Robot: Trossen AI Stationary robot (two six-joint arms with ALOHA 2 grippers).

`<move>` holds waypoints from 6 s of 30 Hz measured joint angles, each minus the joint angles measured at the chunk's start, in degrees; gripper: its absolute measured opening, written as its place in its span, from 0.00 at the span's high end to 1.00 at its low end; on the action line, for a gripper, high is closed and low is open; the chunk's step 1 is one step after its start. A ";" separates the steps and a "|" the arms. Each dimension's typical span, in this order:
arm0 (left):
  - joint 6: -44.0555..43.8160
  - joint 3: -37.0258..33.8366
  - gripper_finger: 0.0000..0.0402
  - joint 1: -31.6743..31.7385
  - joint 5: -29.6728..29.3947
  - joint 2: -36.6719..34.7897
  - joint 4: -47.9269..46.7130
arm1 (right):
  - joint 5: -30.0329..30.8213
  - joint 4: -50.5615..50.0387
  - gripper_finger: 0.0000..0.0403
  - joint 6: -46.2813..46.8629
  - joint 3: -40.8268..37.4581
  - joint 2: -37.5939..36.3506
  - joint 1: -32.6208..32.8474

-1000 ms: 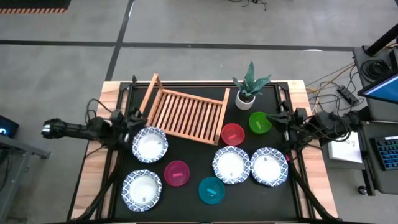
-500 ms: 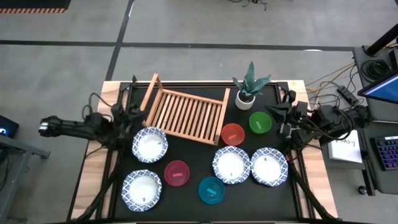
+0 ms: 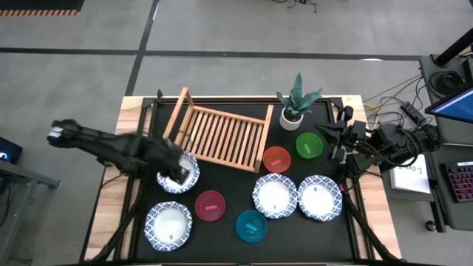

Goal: Place and stack bowls onto a shelf
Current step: Put the white patterned bowl on the shelf, then put the red bowl on the shelf

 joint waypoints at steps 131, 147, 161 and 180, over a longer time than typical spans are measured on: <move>38.09 20.00 0.76 -5.82 -4.63 31.85 1.21 | 0.00 -7.41 0.98 5.33 -0.07 0.00 -0.01; 35.25 10.35 0.80 -6.63 -7.34 31.83 13.87 | 0.00 -7.43 0.98 5.20 -0.07 0.00 -0.01; 32.68 6.57 0.80 -6.65 -8.52 31.86 16.03 | 0.00 -7.43 0.98 5.20 -0.07 0.00 0.00; 34.34 5.09 0.98 -6.55 -6.64 34.93 18.41 | 0.00 -7.45 0.98 5.20 -0.07 0.00 -0.02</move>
